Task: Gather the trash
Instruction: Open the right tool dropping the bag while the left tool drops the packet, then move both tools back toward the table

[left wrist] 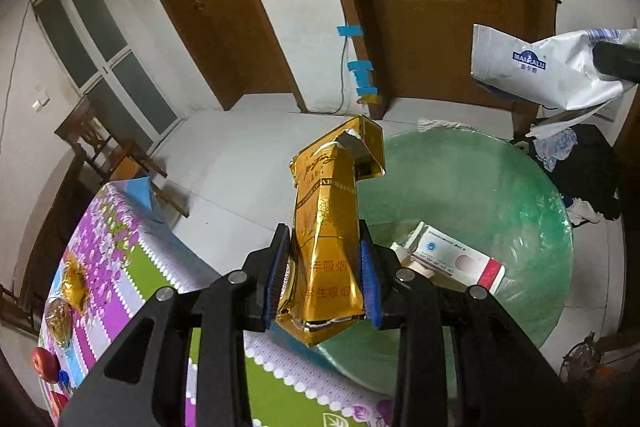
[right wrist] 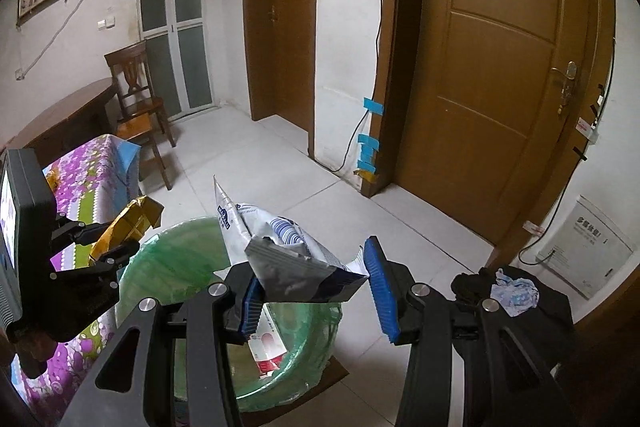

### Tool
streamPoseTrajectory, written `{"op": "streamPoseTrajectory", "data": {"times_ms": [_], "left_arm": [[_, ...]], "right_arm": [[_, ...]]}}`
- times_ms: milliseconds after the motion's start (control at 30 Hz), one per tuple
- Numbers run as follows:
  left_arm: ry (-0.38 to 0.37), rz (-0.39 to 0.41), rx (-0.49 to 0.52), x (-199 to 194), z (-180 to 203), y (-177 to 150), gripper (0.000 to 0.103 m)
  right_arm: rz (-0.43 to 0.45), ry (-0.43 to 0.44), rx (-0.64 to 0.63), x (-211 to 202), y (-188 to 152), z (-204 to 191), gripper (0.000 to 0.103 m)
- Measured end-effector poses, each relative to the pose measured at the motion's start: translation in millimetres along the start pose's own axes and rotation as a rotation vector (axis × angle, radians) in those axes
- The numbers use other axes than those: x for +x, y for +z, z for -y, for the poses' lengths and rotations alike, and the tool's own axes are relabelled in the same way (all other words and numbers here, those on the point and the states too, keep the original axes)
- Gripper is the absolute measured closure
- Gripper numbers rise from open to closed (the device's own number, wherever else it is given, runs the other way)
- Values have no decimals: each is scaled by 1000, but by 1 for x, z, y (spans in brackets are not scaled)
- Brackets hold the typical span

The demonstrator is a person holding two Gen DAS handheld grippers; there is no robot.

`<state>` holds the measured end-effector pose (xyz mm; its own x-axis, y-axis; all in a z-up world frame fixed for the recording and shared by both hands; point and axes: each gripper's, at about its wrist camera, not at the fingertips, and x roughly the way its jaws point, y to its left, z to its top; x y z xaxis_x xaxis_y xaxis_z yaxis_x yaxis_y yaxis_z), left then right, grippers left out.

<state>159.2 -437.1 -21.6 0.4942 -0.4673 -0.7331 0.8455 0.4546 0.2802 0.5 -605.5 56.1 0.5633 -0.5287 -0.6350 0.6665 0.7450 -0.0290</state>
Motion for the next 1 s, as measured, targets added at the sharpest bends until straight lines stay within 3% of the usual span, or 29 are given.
{"op": "streamPoseTrajectory", "data": {"times_ms": [200, 333, 400, 433, 800, 1000], "left_arm": [[-26, -10, -5, 7, 2, 4, 68], [-23, -8, -14, 10, 2, 4, 56], [-28, -19, -26, 13, -1, 1, 53], [-31, -25, -30, 14, -1, 0, 51], [-52, -34, -35, 12, 3, -7, 51], [-26, -28, -27, 11, 4, -9, 51]], "right_arm": [[-12, -5, -3, 6, 4, -9, 55], [-22, 2, -4, 16, 3, -19, 51], [-44, 36, -5, 24, 0, -26, 37], [-49, 44, -1, 28, -1, -27, 37], [-57, 47, 20, 33, -8, -29, 38], [-62, 50, 19, 34, -16, -27, 38]]}}
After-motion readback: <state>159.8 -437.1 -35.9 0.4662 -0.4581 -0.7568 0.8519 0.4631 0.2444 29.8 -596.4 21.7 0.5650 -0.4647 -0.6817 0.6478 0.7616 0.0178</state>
